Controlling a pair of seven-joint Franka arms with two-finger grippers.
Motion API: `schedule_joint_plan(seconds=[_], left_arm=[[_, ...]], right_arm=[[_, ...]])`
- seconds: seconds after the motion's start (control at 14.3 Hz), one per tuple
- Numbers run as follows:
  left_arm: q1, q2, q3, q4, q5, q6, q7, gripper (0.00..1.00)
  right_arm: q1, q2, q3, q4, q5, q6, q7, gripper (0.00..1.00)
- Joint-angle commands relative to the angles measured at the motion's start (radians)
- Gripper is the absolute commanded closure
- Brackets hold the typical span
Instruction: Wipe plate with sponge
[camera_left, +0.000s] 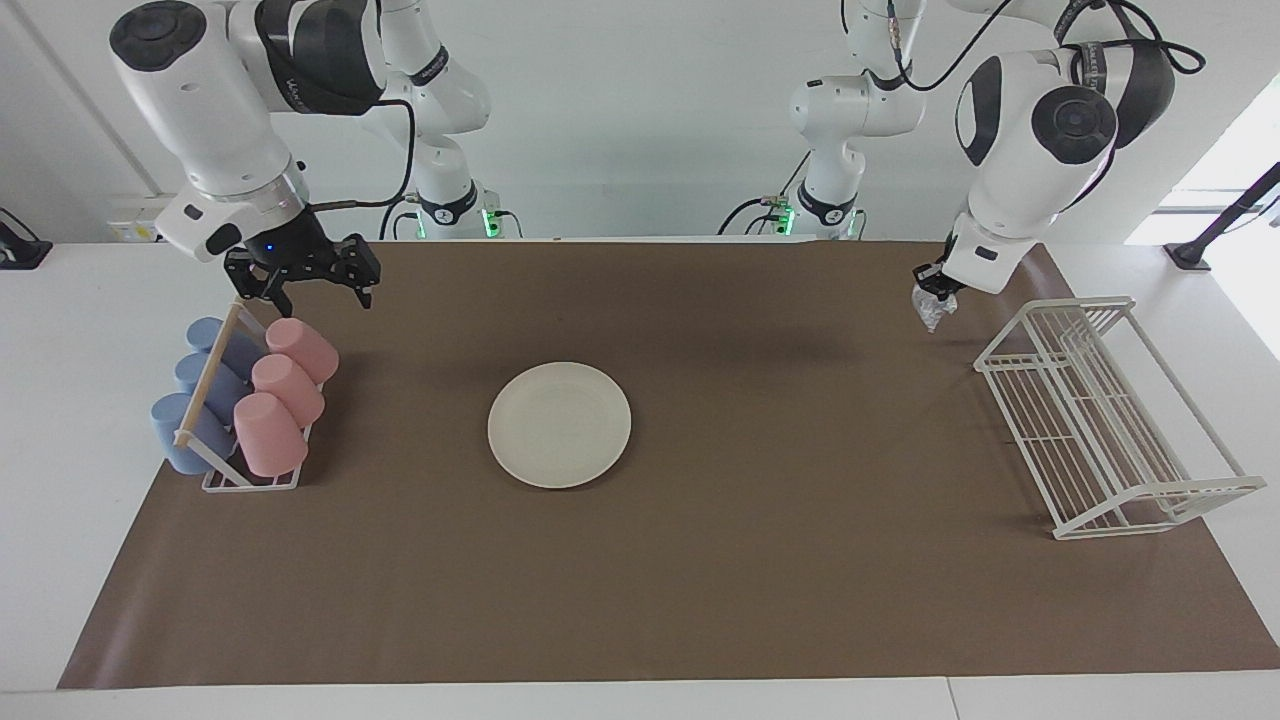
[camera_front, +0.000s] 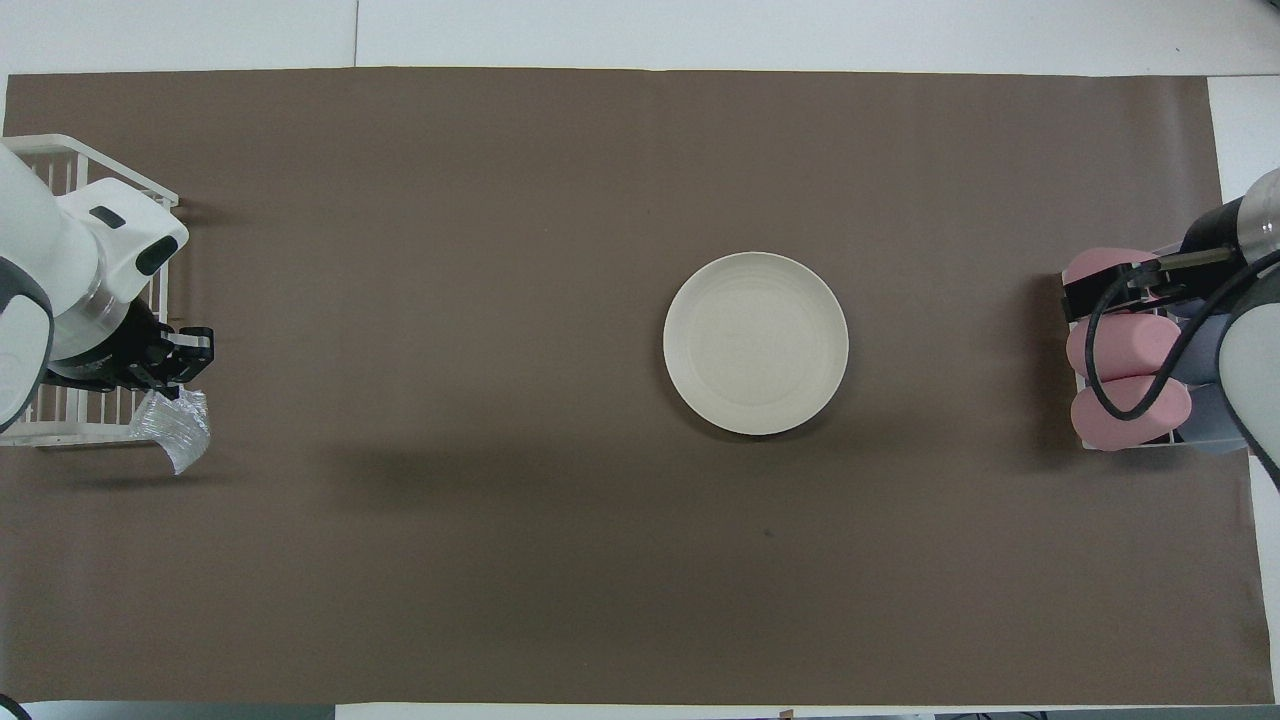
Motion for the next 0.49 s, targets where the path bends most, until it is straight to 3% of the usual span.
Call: schedule_joint_plan(seconds=[0.0,0.42], left_arm=[[-0.04,0.023,0.006,0.047,0.201,-0.037,0.004,1.0],[-0.06,0.115,0.006,0.063,0.565,0.038,0.004,1.0]], right_arm=[[0.011,0.022,-0.019,0.046,-0.012,-0.056,0.039,0.0],[0.009,0.013,-0.017,0.055,0.0,-0.035,0.116,0.0]])
